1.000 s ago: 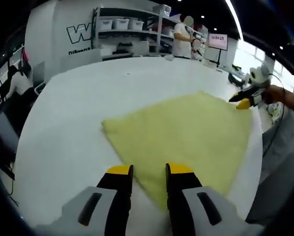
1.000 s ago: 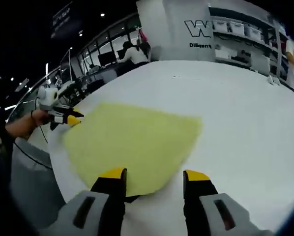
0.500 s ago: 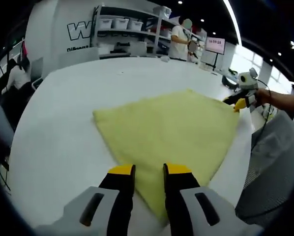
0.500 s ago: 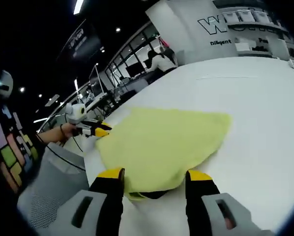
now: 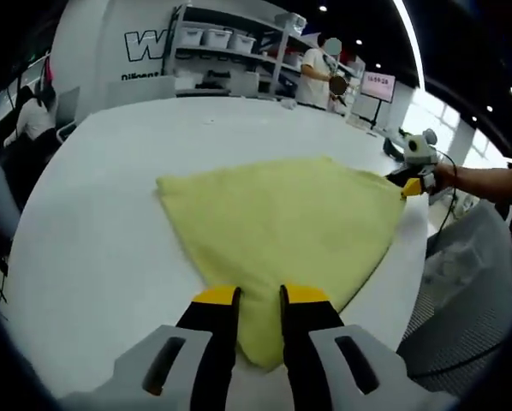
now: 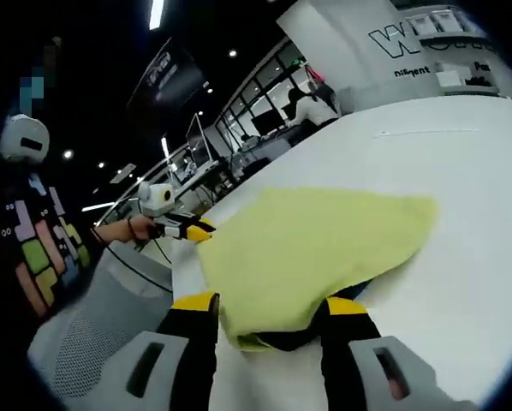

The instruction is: Fold the garment on the visible template until the final outline fits inside the template.

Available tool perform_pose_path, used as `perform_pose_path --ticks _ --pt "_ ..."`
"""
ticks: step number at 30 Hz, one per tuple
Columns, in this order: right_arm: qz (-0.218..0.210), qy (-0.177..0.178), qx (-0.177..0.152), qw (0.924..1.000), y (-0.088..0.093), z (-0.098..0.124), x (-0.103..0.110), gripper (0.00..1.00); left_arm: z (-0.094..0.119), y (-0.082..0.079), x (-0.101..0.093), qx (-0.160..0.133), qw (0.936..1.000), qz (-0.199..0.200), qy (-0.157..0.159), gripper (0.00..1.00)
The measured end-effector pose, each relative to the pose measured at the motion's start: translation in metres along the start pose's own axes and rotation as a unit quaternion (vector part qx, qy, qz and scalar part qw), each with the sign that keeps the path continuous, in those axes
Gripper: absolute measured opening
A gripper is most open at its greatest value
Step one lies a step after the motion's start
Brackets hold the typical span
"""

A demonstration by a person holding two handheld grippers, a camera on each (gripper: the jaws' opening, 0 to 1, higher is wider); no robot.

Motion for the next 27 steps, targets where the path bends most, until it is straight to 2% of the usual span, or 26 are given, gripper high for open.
perform_pose_path --ticks 6,10,15,19,22,27 --pt "0.008 -0.051 0.0 0.9987 0.004 0.004 0.006 0.36 0.0 0.001 -0.001 -0.001 1.0 0.009 0.003 0.12" --pt "0.039 -0.048 -0.014 0.998 -0.003 -0.004 0.0 0.35 0.0 0.001 -0.002 -0.001 0.9999 0.014 0.004 0.11" --pt "0.04 -0.08 -0.003 0.996 -0.007 -0.007 -0.001 0.33 0.001 0.001 -0.004 -0.003 0.9998 0.014 0.011 0.09" --pt "0.062 -0.101 0.043 0.992 -0.004 -0.01 0.001 0.27 -0.002 0.003 -0.007 -0.002 0.9998 0.008 0.017 0.08" --pt "0.066 -0.114 0.058 0.9896 -0.002 -0.008 0.004 0.22 -0.002 0.003 -0.005 0.002 0.9999 0.004 0.012 0.05" --pt "0.084 -0.12 0.095 0.9848 0.006 -0.001 0.006 0.09 -0.005 0.003 -0.005 0.023 0.9995 -0.023 -0.005 0.01"
Point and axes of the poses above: the point that each gripper's makers call its tool centre point, and the gripper's own axes: z roughly backward along the fingers, x roughly to its left, y roughly out of its underside, the point moved 8 cm from there along z, roughly backward along the fingers, and after that the axes turned 6 degrees about -z, right-handed, at the moved point
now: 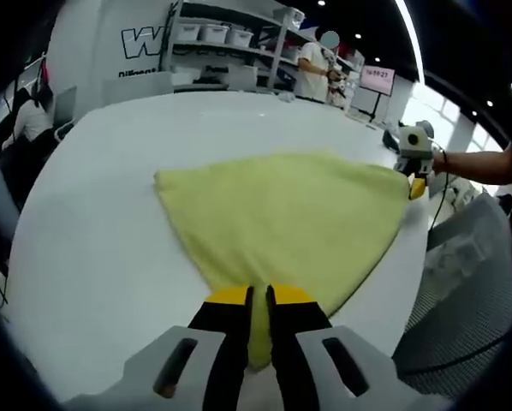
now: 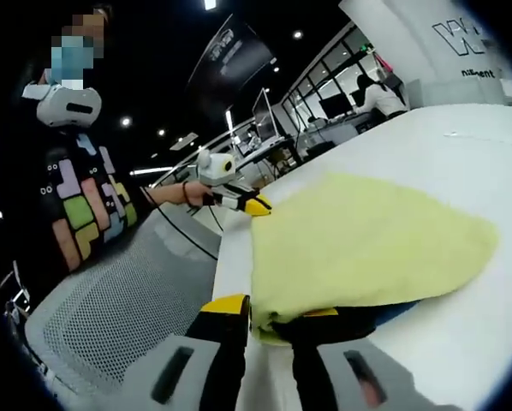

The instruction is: Fold the garment on the visible template until the final outline fits inside the template.

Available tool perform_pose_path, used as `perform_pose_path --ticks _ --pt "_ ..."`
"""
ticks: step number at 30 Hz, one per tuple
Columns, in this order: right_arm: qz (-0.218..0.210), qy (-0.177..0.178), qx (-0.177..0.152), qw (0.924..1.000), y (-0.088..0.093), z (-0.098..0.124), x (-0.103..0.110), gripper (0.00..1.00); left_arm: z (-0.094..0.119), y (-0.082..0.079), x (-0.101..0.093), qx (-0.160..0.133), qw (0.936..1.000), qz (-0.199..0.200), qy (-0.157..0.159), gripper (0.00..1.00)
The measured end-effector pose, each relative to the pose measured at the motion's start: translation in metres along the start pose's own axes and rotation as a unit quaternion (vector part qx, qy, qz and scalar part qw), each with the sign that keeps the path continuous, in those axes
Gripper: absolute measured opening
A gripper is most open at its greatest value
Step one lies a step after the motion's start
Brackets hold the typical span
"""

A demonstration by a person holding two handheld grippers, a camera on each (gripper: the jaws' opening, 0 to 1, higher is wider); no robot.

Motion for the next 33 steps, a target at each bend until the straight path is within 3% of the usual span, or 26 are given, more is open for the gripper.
perform_pose_path --ticks 2,12,15,17,24,29,33 --pt "0.004 -0.011 0.012 0.9999 0.003 0.001 0.005 0.08 0.0 -0.001 0.001 0.012 0.9997 -0.019 -0.011 0.0" --pt "0.012 -0.015 0.016 0.9997 0.006 0.021 0.012 0.02 0.0 -0.002 0.001 0.019 0.9995 -0.017 -0.017 0.0" --pt "0.013 -0.009 0.005 0.9999 0.006 0.027 0.012 0.0 0.0 -0.002 0.001 0.019 0.9996 -0.016 -0.016 0.0" --pt "0.009 0.001 -0.021 0.9997 0.002 0.03 0.01 0.0 0.0 -0.001 0.001 0.018 0.9996 -0.015 -0.015 0.0" --pt "0.0 0.022 -0.012 0.9997 0.009 0.032 0.001 0.03 0.0 -0.001 0.0 0.016 0.9997 -0.009 -0.014 0.0" --pt "-0.01 0.05 -0.025 0.9984 0.011 0.043 -0.01 0.0 0.001 -0.001 -0.002 0.014 0.9998 -0.006 -0.013 0.0" --pt "-0.008 0.043 -0.027 0.9987 0.012 0.039 -0.008 0.04 0.001 -0.002 -0.004 0.015 0.9998 -0.008 -0.014 0.0"
Point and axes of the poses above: the point that each gripper's makers call its tool centre point, and the gripper's own axes: z roughly backward along the fingers, x roughly to its left, y roughly out of its underside, the point moved 8 cm from there along z, roughly backward along the fingers, and after that the axes turned 6 degrees about -z, right-handed, at the moved point
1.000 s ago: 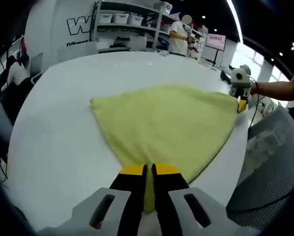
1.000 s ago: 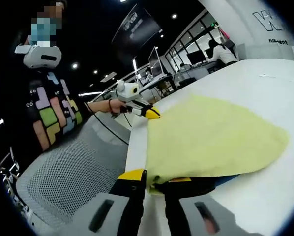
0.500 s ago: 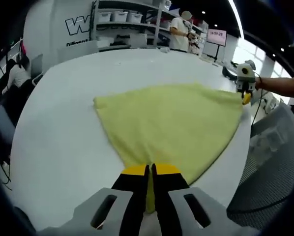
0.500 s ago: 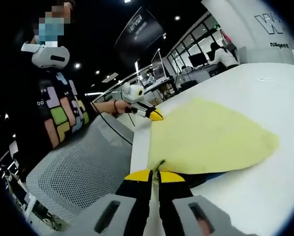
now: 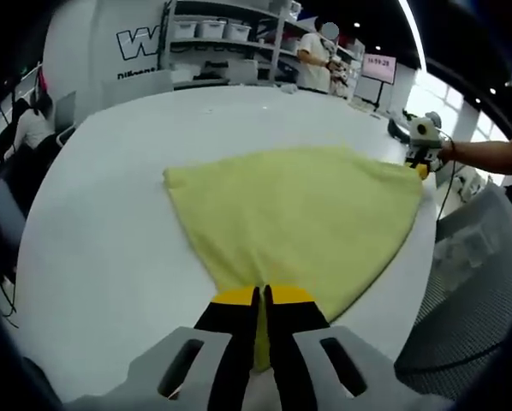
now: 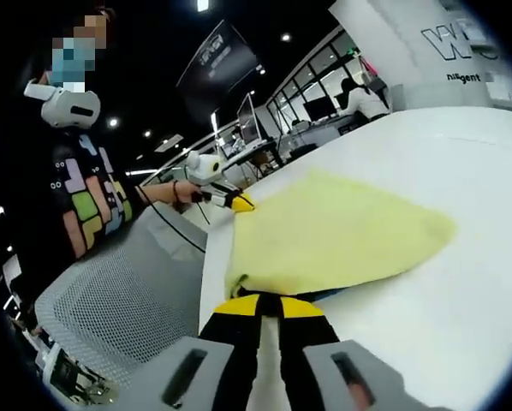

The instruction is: Fold the garment on the visible template until the final outline fits inside the template.

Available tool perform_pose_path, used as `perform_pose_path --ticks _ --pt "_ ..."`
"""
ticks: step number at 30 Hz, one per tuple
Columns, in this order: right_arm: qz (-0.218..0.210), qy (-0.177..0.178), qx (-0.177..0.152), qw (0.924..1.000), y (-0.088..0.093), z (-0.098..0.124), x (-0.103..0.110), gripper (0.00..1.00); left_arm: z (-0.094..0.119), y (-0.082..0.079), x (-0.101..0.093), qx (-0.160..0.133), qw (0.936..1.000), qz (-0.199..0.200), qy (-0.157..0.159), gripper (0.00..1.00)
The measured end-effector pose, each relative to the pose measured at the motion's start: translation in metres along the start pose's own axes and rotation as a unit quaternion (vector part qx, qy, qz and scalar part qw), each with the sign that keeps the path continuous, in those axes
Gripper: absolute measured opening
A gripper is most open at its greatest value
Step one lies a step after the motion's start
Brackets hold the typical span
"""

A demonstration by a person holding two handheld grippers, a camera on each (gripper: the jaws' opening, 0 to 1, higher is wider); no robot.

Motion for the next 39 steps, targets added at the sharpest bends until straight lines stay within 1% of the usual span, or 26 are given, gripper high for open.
perform_pose_path --ticks 3,5,7,9,11,14,16,18,22,24,26,27,28,29,31,32,33,34,37,38,39 --pt "0.0 -0.015 0.0 0.9999 0.001 -0.004 0.003 0.09 0.0 0.001 0.001 0.001 1.0 0.0 0.0 0.0" --pt "0.002 -0.021 -0.001 0.9998 0.001 -0.007 0.006 0.11 0.0 0.0 0.001 0.001 1.0 0.0 0.0 0.0" --pt "0.001 -0.022 -0.032 0.9992 -0.005 -0.012 0.006 0.11 0.0 0.0 0.001 0.001 1.0 0.0 -0.001 0.0" --pt "-0.001 -0.027 -0.062 0.9977 -0.01 -0.017 0.005 0.09 0.0 0.0 0.002 0.002 1.0 0.001 -0.001 0.0" --pt "-0.007 -0.03 -0.066 0.9973 -0.011 -0.019 0.004 0.07 0.0 0.0 0.002 0.002 1.0 0.001 -0.001 0.0" --pt "-0.018 -0.041 -0.075 0.9961 -0.013 -0.029 0.002 0.01 0.0 0.0 0.001 0.003 1.0 -0.001 -0.001 0.0" --pt "-0.022 -0.048 -0.081 0.9953 -0.015 -0.033 0.002 0.0 -0.001 0.0 0.002 0.002 1.0 0.0 -0.001 0.0" --pt "-0.025 -0.054 -0.08 0.9951 -0.017 -0.036 0.003 0.0 -0.001 0.0 0.003 0.001 1.0 0.003 -0.001 0.0" --pt "-0.032 -0.058 -0.078 0.9947 -0.017 -0.034 0.003 0.0 -0.001 0.0 0.003 -0.001 1.0 0.007 0.0 0.0" --pt "-0.06 -0.058 -0.075 0.9937 -0.015 -0.027 0.003 0.0 -0.001 0.0 0.003 -0.002 1.0 0.009 0.0 0.0" --pt "-0.063 -0.06 -0.074 0.9935 -0.014 -0.022 0.005 0.0 -0.001 0.0 0.003 -0.001 0.9999 0.01 -0.001 0.0" --pt "-0.075 -0.063 -0.068 0.9928 -0.011 -0.017 0.008 0.0 -0.001 0.0 0.003 -0.001 0.9999 0.011 -0.002 0.0" --pt "-0.099 -0.068 -0.064 0.9907 -0.009 -0.01 0.012 0.0 -0.001 0.0 0.003 0.0 0.9999 0.01 -0.002 0.0" --pt "-0.094 -0.067 -0.066 0.9911 -0.008 -0.006 0.013 0.0 -0.001 0.0 0.003 0.001 1.0 0.009 -0.003 0.0" --pt "-0.093 -0.058 -0.066 0.9919 -0.006 0.005 0.015 0.0 -0.002 0.0 0.003 0.002 1.0 0.009 -0.003 0.0" --pt "-0.083 -0.047 -0.07 0.993 -0.006 0.011 0.016 0.0 -0.002 0.0 0.003 0.002 1.0 0.009 -0.003 0.0" --pt "-0.081 -0.043 -0.072 0.9933 -0.006 0.013 0.015 0.0 -0.002 0.0 0.003 0.003 1.0 0.009 -0.003 0.0" --pt "-0.071 -0.031 -0.073 0.9943 -0.006 0.015 0.014 0.0 -0.002 0.001 0.004 0.002 0.9999 0.01 -0.002 0.0" --pt "-0.059 -0.002 -0.036 0.9976 0.002 0.013 0.009 0.0 -0.002 0.001 0.005 0.0 0.9999 0.013 -0.001 0.0" --pt "-0.057 0.009 -0.017 0.9982 0.008 0.01 0.005 0.0 -0.002 0.002 0.005 -0.002 0.9999 0.015 -0.001 0.0" --pt "-0.061 0.009 -0.016 0.9979 0.011 0.006 0.003 0.0 -0.002 0.002 0.005 -0.002 0.9999 0.017 0.0 0.0"
Point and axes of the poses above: the point that each gripper's makers call its tool centre point, and the gripper's own axes: z roughly backward along the fingers, x roughly to its left, y roughly out of its underside, the point moved 8 cm from there along z, roughly backward along the fingers, and after that the axes turned 6 degrees about -z, right-handed, at the moved point
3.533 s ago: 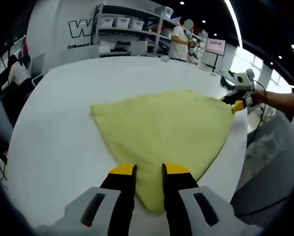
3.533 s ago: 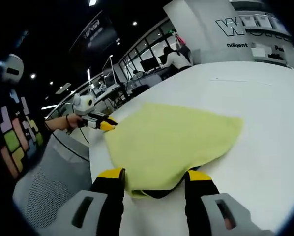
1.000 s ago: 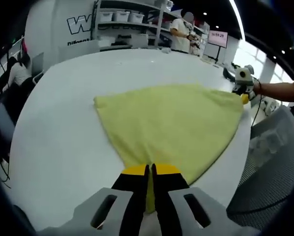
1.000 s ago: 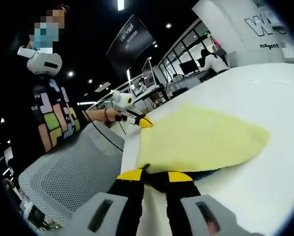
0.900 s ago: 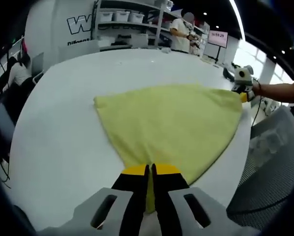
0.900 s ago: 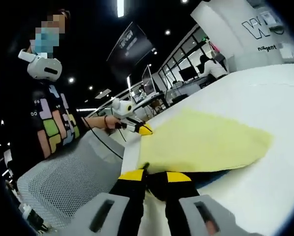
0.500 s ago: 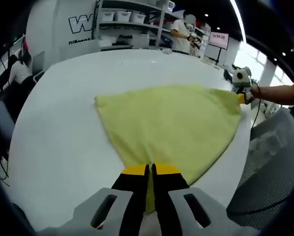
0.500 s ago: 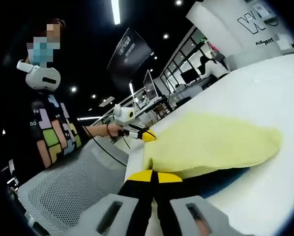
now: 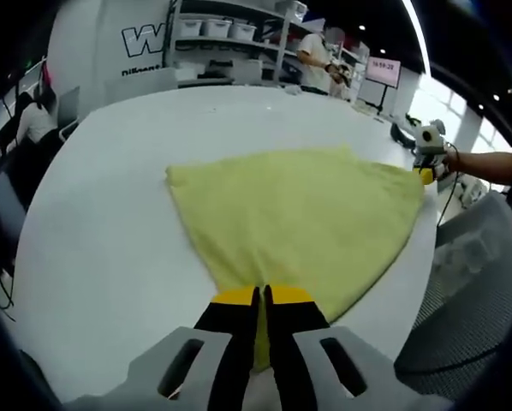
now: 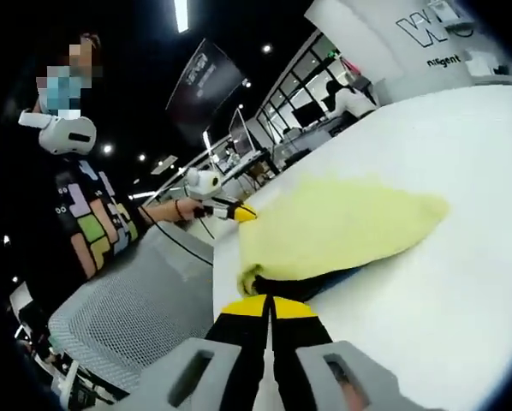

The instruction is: Fold the garment on the visible template until the final outline fits inside the template.

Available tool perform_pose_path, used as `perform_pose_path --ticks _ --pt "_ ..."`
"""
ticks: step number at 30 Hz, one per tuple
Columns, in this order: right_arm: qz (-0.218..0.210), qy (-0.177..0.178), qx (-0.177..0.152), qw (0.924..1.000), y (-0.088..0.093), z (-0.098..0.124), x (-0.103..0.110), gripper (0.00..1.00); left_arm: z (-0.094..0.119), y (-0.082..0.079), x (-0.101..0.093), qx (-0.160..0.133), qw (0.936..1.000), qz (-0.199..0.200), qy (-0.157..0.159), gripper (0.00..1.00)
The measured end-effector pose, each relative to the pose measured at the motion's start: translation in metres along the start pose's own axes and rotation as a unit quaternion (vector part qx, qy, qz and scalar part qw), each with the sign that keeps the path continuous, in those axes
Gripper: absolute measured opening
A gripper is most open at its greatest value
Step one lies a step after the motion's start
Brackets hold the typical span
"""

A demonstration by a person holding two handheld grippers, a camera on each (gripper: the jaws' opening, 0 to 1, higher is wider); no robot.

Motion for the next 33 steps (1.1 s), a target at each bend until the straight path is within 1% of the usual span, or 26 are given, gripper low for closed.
perform_pose_path --ticks 2,3,5,6,9,12,13,16,18,20,21,24,26,30,31,32,33 --pt "-0.001 -0.003 -0.008 1.0 0.002 -0.006 -0.001 0.0 0.0 0.0 0.0 0.0 1.0 0.002 0.001 0.0" --pt "0.003 -0.005 -0.015 0.9999 0.001 -0.008 0.0 0.03 0.0 0.0 0.001 0.0 1.0 0.002 0.001 0.0" --pt "0.018 -0.001 -0.033 0.9993 -0.002 -0.013 -0.001 0.16 0.0 0.001 0.001 -0.002 1.0 0.004 0.001 0.0" --pt "0.017 -0.001 -0.04 0.9991 -0.004 -0.015 -0.002 0.17 0.0 0.001 0.001 -0.003 1.0 0.007 0.001 0.0" --pt "0.018 -0.008 -0.06 0.998 -0.01 -0.018 -0.003 0.15 0.0 0.001 0.001 -0.004 0.9999 0.011 0.002 0.0" --pt "0.015 -0.029 -0.079 0.9964 -0.016 -0.022 -0.002 0.12 -0.001 0.0 0.001 -0.003 0.9999 0.013 0.003 0.0" --pt "0.014 -0.035 -0.08 0.9961 -0.017 -0.023 -0.001 0.11 -0.001 0.0 0.002 -0.003 0.9999 0.013 0.003 0.0" --pt "0.027 -0.045 -0.074 0.9958 -0.02 -0.03 0.002 0.11 -0.001 0.0 0.001 -0.004 0.9999 0.013 0.003 0.0" --pt "0.025 -0.056 -0.075 0.9953 -0.022 -0.034 0.002 0.09 -0.001 0.0 0.001 -0.004 0.9999 0.014 0.003 0.0" --pt "0.028 -0.059 -0.068 0.9955 -0.024 -0.038 0.0 0.09 -0.001 0.0 0.001 -0.004 0.9999 0.016 0.003 0.0" --pt "0.029 -0.064 -0.063 0.9955 -0.025 -0.041 -0.001 0.08 -0.001 0.0 0.001 -0.003 0.9999 0.016 0.003 0.0" --pt "0.029 -0.082 -0.056 0.9947 -0.027 -0.045 0.001 0.0 -0.001 0.0 0.001 -0.003 0.9999 0.015 0.002 0.0" --pt "0.028 -0.092 -0.051 0.9941 -0.028 -0.048 0.002 0.0 -0.001 0.001 0.001 -0.003 0.9999 0.016 0.002 0.0" --pt "0.016 -0.105 -0.058 0.9926 -0.03 -0.049 0.004 0.0 -0.001 0.001 0.0 -0.004 0.9998 0.017 0.002 0.0" --pt "0.008 -0.104 -0.056 0.993 -0.029 -0.046 0.005 0.0 -0.001 0.001 0.0 -0.004 0.9998 0.018 0.002 0.0" --pt "-0.009 -0.107 -0.051 0.9929 -0.028 -0.044 0.006 0.0 -0.001 0.001 0.0 -0.005 0.9998 0.019 0.002 0.0" --pt "-0.013 -0.109 -0.05 0.9927 -0.025 -0.039 0.008 0.0 -0.001 0.001 0.0 -0.005 0.9998 0.018 0.001 0.0"
Point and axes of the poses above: the point that each gripper's makers call its tool centre point, and the gripper's own axes: z roughly backward along the fingers, x roughly to its left, y roughly out of its underside, the point moved 8 cm from there along z, roughly backward along the fingers, and after that the axes turned 6 degrees about -z, right-handed, at the moved point
